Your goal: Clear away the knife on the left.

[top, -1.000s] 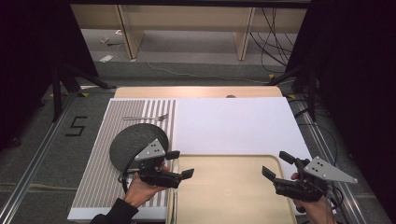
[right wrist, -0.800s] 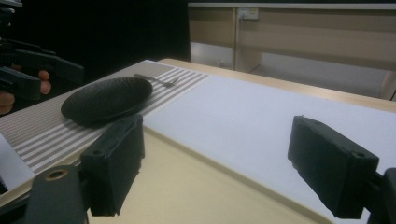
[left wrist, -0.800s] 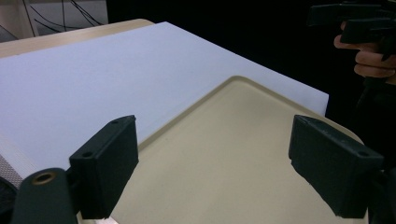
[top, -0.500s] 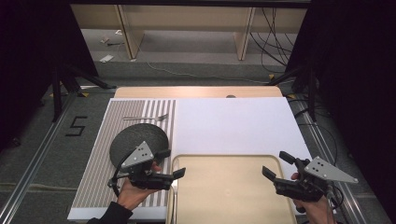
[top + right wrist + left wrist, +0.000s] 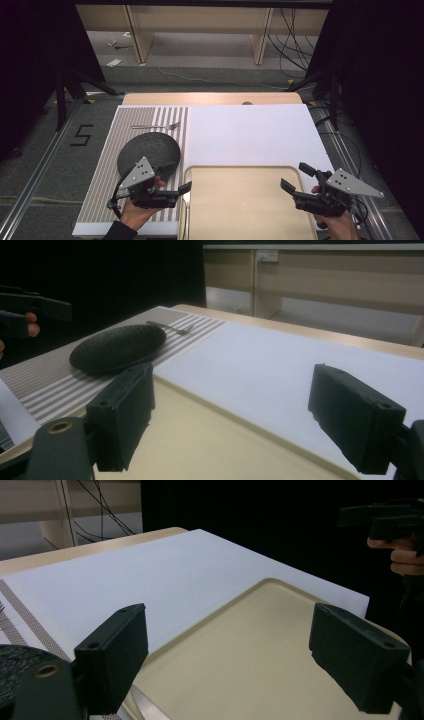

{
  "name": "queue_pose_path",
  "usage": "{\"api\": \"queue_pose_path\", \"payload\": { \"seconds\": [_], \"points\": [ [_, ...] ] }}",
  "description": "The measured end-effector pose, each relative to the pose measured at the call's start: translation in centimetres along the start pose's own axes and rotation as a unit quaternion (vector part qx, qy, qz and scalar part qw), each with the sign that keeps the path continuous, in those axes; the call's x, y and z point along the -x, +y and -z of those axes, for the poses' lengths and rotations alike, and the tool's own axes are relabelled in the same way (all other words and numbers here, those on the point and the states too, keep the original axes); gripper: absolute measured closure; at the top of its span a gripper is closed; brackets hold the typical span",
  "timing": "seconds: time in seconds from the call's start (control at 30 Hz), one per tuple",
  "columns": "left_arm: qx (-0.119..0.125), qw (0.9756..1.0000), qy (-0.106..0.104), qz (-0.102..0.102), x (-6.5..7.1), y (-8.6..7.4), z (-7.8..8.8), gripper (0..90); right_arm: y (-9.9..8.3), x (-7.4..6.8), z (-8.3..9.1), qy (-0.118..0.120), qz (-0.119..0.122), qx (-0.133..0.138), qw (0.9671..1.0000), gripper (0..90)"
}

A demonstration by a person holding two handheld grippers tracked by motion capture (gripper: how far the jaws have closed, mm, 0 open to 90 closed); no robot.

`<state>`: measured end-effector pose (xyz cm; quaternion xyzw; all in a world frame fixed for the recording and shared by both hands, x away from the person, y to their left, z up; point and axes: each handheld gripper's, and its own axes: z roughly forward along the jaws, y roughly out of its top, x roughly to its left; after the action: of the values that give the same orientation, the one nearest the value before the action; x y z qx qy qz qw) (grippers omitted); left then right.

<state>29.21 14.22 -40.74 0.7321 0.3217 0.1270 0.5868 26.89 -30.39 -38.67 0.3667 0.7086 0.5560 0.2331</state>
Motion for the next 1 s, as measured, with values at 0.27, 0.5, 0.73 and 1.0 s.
{"api": "queue_pose_path", "payload": {
  "seconds": [0.27,0.5,0.73,1.0],
  "points": [
    [-0.013,0.9999,0.002,-0.010,0.84,-0.56,-0.18,15.6,0.00,-0.16,0.17,0.001,0.002,0.001,1.0000,19.5],
    [-0.012,0.9999,0.002,-0.010,0.66,-0.48,-0.13,15.6,-0.04,-0.34,0.21,0.002,0.004,-0.003,1.0000,19.4],
    [-0.022,0.9996,-0.006,-0.016,0.63,-0.50,-0.49,15.6,-0.04,-0.34,0.16,0.004,0.005,-0.002,1.0000,19.4],
    [-0.020,0.9997,-0.006,-0.015,0.50,-0.47,-0.45,15.6,-0.05,-0.35,0.08,0.003,0.005,-0.001,1.0000,19.4]
  ]
}}
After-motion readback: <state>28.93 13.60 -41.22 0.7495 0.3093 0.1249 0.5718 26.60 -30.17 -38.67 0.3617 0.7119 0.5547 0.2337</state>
